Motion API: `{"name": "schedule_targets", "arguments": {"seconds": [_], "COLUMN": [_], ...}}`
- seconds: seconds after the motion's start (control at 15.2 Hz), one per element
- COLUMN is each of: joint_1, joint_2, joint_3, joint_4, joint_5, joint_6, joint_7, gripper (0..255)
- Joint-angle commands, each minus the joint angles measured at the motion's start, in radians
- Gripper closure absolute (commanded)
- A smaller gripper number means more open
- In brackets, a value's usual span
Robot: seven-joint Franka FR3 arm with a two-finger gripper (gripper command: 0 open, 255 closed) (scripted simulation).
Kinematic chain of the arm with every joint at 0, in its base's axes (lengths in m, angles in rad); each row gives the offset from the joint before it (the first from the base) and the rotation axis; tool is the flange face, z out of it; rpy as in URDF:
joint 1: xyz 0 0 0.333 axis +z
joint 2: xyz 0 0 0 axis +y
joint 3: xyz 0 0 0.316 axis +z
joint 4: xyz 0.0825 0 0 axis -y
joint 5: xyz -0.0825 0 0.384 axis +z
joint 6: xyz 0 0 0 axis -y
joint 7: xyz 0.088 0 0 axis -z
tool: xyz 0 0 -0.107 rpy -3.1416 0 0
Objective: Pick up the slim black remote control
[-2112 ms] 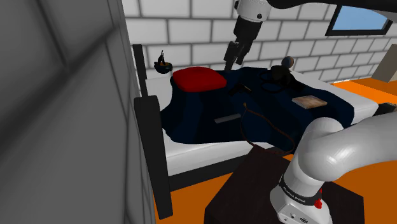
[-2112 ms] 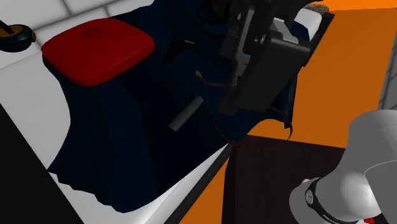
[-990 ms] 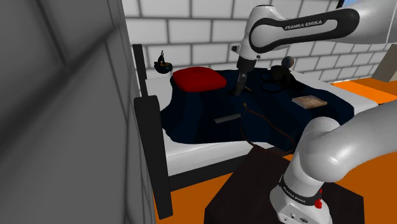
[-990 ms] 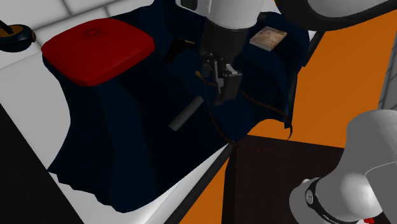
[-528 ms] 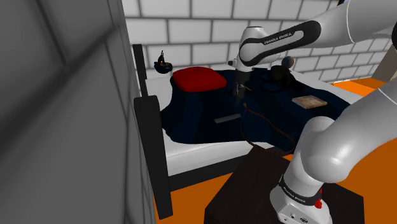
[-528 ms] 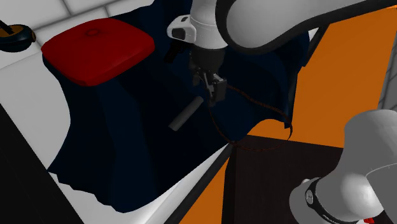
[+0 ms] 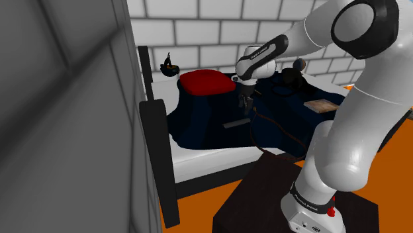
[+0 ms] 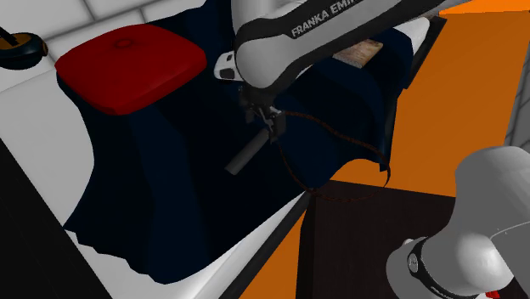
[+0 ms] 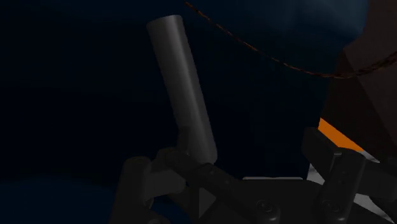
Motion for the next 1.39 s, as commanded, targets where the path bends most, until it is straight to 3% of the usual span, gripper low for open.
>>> {"name": "schedule_targets", "arguments": {"seconds": [0.0,0.33,0.92,0.99,1.32], "joint_1": [0.013,-0.058,-0.097,-0.096,-0.097], "joint_2": [0.115,0.374,0.459,0.460,0.460], "joint_3": [-0.027,0.014,0.063,0.063,0.063], "joint_4": [0.046,0.170,0.157,0.157,0.159], "joint_5": [0.085,0.273,0.353,0.353,0.354], "joint_6": [0.023,0.046,0.124,0.123,0.123], "joint_7": [-0.131,-0.401,-0.454,-0.453,-0.453], "gripper": [0,0,0,255,255]}}
